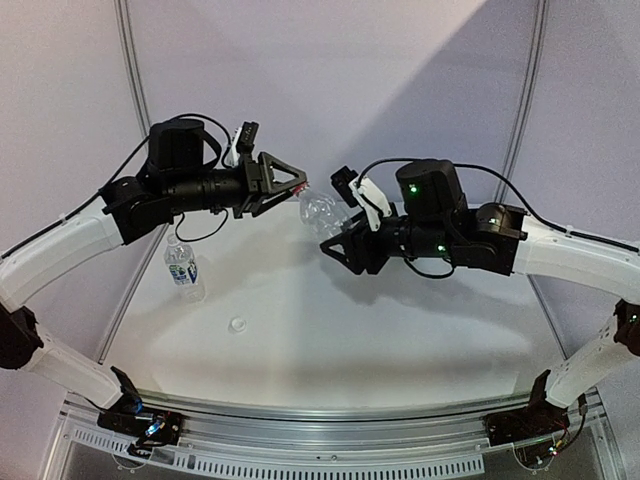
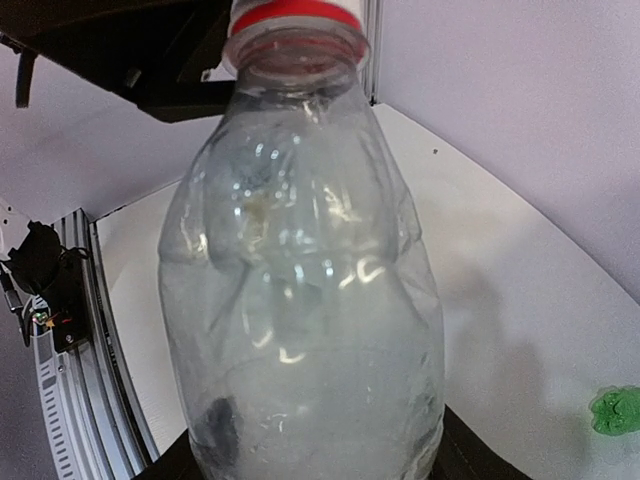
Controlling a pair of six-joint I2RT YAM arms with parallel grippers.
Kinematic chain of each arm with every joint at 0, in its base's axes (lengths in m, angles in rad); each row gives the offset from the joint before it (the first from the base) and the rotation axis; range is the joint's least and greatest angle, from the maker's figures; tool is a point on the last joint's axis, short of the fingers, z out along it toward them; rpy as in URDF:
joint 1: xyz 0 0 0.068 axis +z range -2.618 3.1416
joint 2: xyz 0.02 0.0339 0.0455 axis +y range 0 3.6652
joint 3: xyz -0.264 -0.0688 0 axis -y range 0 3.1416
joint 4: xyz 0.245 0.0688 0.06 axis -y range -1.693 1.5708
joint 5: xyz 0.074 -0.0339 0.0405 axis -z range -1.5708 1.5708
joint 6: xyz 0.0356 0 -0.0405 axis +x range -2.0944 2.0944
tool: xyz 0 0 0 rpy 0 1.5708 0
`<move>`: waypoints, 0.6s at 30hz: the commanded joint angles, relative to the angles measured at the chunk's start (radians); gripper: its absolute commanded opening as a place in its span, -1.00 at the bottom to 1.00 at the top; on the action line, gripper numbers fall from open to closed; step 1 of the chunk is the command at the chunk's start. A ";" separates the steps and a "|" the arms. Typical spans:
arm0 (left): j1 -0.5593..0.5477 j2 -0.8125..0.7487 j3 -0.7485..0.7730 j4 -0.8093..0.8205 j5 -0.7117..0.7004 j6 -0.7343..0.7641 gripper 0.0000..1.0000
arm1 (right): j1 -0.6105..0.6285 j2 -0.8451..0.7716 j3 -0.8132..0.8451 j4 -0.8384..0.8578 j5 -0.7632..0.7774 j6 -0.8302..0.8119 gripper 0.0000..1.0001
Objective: Unscrew the bottle caps
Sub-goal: Unscrew the bottle cap from the plastic bottle.
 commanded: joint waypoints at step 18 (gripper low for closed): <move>-0.010 -0.281 -0.156 -0.012 -0.058 0.120 0.99 | 0.003 -0.152 -0.132 0.088 0.042 0.162 -1.00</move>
